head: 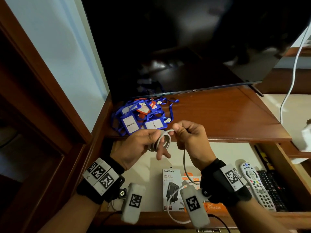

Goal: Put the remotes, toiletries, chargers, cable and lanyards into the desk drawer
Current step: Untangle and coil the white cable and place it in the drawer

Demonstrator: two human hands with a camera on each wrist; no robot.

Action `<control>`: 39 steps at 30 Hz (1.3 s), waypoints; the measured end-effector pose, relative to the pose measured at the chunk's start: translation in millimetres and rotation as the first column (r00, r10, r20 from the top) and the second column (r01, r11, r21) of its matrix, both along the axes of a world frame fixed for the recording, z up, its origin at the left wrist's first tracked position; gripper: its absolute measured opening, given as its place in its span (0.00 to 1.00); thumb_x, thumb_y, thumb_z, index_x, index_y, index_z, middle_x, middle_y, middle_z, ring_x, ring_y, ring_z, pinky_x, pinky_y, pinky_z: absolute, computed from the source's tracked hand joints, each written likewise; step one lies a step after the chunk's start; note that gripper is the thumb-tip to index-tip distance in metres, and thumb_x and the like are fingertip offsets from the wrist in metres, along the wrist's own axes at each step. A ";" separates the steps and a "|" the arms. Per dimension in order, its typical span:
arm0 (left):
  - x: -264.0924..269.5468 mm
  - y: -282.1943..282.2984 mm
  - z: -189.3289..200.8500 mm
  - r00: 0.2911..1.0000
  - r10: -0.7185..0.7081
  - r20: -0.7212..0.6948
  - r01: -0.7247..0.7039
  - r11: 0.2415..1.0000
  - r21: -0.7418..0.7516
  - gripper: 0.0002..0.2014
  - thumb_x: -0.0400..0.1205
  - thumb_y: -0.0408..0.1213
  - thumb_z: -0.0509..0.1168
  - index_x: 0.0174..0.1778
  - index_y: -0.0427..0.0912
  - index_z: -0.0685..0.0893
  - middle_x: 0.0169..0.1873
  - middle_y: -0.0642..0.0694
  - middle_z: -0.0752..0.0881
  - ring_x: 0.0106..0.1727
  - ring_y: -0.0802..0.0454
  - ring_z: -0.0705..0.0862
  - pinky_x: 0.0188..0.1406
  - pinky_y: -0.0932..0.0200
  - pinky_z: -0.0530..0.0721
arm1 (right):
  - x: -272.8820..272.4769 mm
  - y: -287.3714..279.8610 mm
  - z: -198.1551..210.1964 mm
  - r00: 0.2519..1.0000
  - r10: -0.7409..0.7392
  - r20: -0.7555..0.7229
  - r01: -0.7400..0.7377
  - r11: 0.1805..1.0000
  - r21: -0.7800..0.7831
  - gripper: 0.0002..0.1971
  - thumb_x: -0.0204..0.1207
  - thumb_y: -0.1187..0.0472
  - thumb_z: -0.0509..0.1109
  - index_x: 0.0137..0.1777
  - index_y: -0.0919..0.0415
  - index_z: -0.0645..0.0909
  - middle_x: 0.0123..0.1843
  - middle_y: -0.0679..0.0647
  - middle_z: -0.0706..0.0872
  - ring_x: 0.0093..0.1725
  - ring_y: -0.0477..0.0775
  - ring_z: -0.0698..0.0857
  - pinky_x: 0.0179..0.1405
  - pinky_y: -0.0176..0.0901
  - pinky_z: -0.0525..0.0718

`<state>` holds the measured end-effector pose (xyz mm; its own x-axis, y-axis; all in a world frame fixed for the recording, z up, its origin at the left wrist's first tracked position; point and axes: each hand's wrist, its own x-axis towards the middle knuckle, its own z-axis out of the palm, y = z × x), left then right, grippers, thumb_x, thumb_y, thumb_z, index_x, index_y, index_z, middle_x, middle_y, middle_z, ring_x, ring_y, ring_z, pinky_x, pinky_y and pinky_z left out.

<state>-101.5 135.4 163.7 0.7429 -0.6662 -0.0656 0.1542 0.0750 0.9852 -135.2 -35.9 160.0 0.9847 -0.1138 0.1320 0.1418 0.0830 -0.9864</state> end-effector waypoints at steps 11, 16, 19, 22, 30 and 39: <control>17.0 8.2 29.3 0.889 0.326 -0.320 -0.442 0.791 -0.423 0.17 0.87 0.44 0.49 0.38 0.39 0.73 0.15 0.53 0.65 0.22 0.55 0.69 0.36 0.67 0.80 | 2.6 -2.5 -47.9 0.994 -0.036 0.101 0.069 0.933 -0.354 0.10 0.79 0.60 0.66 0.36 0.53 0.75 0.24 0.40 0.75 0.24 0.41 0.68 0.26 0.33 0.67; 17.7 1.8 26.9 0.853 0.521 -0.029 -0.509 0.818 -0.270 0.17 0.86 0.43 0.53 0.32 0.41 0.69 0.18 0.52 0.69 0.26 0.56 0.72 0.39 0.63 0.75 | 5.7 -0.7 -40.4 0.963 -0.020 0.270 0.198 0.729 -0.655 0.07 0.77 0.52 0.66 0.37 0.47 0.79 0.22 0.42 0.73 0.25 0.48 0.69 0.25 0.41 0.65; 15.0 -5.2 20.9 0.813 0.541 0.217 -0.532 0.841 -0.104 0.15 0.86 0.42 0.56 0.36 0.38 0.74 0.22 0.49 0.78 0.33 0.52 0.81 0.43 0.61 0.81 | 2.1 9.3 -27.5 0.980 0.132 0.149 0.024 0.666 -0.745 0.10 0.75 0.51 0.66 0.41 0.55 0.86 0.30 0.50 0.85 0.30 0.52 0.79 0.29 0.42 0.72; 13.1 -10.2 8.4 0.816 0.444 0.369 -0.512 0.852 0.107 0.14 0.86 0.45 0.58 0.46 0.36 0.80 0.32 0.46 0.88 0.42 0.53 0.87 0.46 0.60 0.83 | -1.5 12.1 -13.8 0.967 0.241 0.084 -0.109 0.687 -0.718 0.09 0.76 0.55 0.69 0.45 0.59 0.88 0.37 0.53 0.89 0.34 0.48 0.80 0.34 0.41 0.77; 4.1 -9.0 -1.1 0.927 0.204 0.313 -0.288 0.924 0.250 0.18 0.81 0.52 0.59 0.40 0.41 0.83 0.34 0.42 0.90 0.45 0.42 0.86 0.58 0.41 0.80 | -2.3 -6.9 3.5 0.978 0.194 0.080 -0.148 0.909 -0.390 0.07 0.77 0.65 0.69 0.41 0.68 0.86 0.29 0.59 0.84 0.25 0.48 0.75 0.27 0.39 0.73; -3.6 -13.6 5.9 0.993 0.108 0.040 -0.110 0.992 0.062 0.12 0.83 0.39 0.58 0.38 0.36 0.80 0.20 0.39 0.82 0.30 0.46 0.82 0.40 0.56 0.79 | 3.7 -19.0 -10.5 0.998 -0.036 0.046 0.042 0.990 -0.138 0.13 0.70 0.67 0.77 0.34 0.68 0.74 0.25 0.63 0.73 0.22 0.59 0.72 0.20 0.42 0.76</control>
<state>-105.1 121.8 169.6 0.8137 -0.5762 -0.0768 0.1125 0.0265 0.9933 -131.4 -54.9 149.5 0.9730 -0.1292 0.1913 0.1848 -0.0610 -0.9809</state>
